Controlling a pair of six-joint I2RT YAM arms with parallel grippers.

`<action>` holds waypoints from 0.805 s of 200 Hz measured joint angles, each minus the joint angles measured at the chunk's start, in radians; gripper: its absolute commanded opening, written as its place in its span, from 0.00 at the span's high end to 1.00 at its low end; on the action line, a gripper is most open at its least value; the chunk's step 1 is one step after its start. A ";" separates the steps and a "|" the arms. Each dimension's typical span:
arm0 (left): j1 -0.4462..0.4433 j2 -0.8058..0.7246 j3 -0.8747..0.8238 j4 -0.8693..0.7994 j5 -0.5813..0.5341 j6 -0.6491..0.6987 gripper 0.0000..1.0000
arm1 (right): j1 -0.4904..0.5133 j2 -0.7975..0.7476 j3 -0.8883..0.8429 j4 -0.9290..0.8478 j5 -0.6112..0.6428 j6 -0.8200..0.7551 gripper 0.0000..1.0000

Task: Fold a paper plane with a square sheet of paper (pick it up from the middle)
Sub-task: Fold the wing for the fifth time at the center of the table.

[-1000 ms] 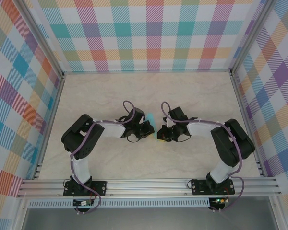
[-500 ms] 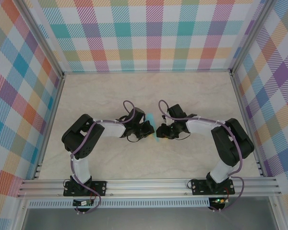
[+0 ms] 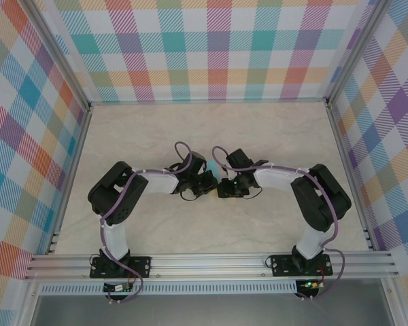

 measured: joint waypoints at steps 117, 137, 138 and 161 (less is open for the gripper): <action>0.000 0.001 0.006 -0.011 -0.007 -0.024 0.95 | 0.010 -0.012 -0.021 0.019 0.053 -0.018 0.86; 0.000 0.001 0.006 -0.011 -0.007 -0.027 0.94 | 0.010 -0.012 -0.022 0.019 0.055 -0.018 0.87; 0.000 0.001 0.006 -0.011 -0.007 -0.027 0.95 | 0.010 -0.012 -0.022 0.019 0.055 -0.018 0.87; 0.000 0.001 0.006 -0.011 -0.007 -0.027 0.95 | 0.010 -0.012 -0.022 0.019 0.055 -0.017 0.88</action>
